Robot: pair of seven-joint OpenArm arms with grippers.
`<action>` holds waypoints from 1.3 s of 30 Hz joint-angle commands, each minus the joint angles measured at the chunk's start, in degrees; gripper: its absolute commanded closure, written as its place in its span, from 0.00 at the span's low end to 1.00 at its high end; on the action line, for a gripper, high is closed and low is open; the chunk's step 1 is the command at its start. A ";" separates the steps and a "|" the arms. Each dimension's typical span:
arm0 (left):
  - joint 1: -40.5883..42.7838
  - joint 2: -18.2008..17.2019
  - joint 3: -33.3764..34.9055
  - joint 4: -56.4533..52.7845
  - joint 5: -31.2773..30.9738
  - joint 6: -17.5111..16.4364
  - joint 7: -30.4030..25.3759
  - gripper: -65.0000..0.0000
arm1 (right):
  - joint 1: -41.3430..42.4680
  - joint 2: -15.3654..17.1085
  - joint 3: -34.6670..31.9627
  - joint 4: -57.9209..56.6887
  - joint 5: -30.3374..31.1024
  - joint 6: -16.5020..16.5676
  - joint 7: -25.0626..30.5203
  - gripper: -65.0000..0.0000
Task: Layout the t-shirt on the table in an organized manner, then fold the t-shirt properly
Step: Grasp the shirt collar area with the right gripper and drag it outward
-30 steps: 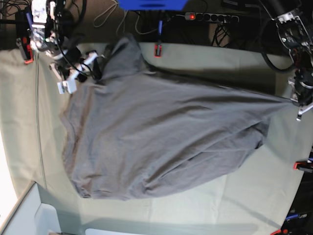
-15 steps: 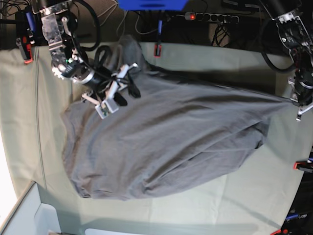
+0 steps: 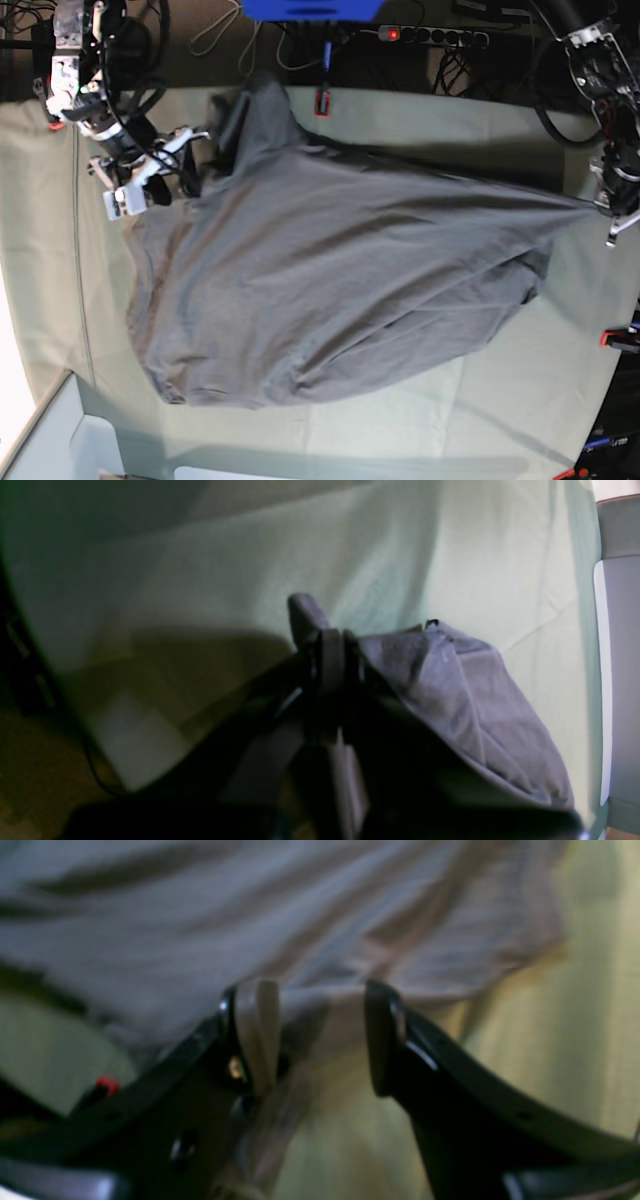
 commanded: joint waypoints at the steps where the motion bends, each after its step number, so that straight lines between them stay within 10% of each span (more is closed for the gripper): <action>1: -0.68 -0.85 -0.30 0.93 0.20 -0.04 -0.93 1.00 | -0.54 -0.01 -0.14 -0.51 0.55 0.66 0.02 0.56; 21: -1.03 -0.85 -0.30 0.84 -0.15 -0.04 -0.93 1.00 | 4.03 -3.18 -2.60 -17.30 0.46 0.66 0.11 0.58; 27: -0.94 -0.68 -0.30 0.93 -0.32 -0.04 -0.93 1.00 | -0.28 -2.82 -2.07 -12.29 0.55 0.66 0.11 1.00; 39: -1.29 -0.41 -0.30 0.93 -0.32 -0.04 -0.93 1.00 | -13.29 -6.78 9.00 5.03 0.64 0.66 0.46 1.00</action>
